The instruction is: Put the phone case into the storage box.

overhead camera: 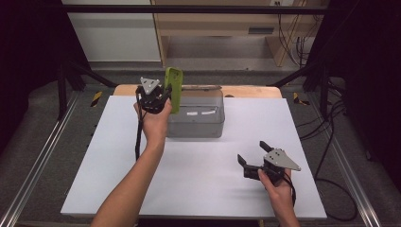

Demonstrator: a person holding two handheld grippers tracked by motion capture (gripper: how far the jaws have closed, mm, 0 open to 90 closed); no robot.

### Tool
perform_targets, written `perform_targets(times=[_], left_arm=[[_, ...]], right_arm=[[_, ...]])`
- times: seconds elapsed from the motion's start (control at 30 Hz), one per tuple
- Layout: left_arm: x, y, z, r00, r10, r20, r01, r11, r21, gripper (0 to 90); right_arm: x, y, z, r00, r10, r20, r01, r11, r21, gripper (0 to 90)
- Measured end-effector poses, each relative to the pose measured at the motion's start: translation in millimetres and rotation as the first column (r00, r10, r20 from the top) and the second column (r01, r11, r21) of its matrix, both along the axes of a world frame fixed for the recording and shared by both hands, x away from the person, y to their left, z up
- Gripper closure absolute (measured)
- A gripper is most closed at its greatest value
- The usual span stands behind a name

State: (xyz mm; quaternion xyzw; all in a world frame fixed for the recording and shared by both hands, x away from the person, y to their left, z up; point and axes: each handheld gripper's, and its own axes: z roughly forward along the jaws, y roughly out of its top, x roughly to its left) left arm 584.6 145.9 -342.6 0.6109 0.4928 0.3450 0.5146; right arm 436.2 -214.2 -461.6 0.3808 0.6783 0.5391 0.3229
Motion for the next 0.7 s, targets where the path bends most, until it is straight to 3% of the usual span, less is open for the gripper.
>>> perform_targets(times=[0.7], left_arm=[[2.6, 3.5, -8.9, 0.9998, 0.016, -0.012, -0.016, 0.9999, 0.001, 77.7]], right_arm=[[0.2, -0.8, 0.0, 1.0, -0.002, -0.007, 0.002, 1.0, 0.004, 4.9]])
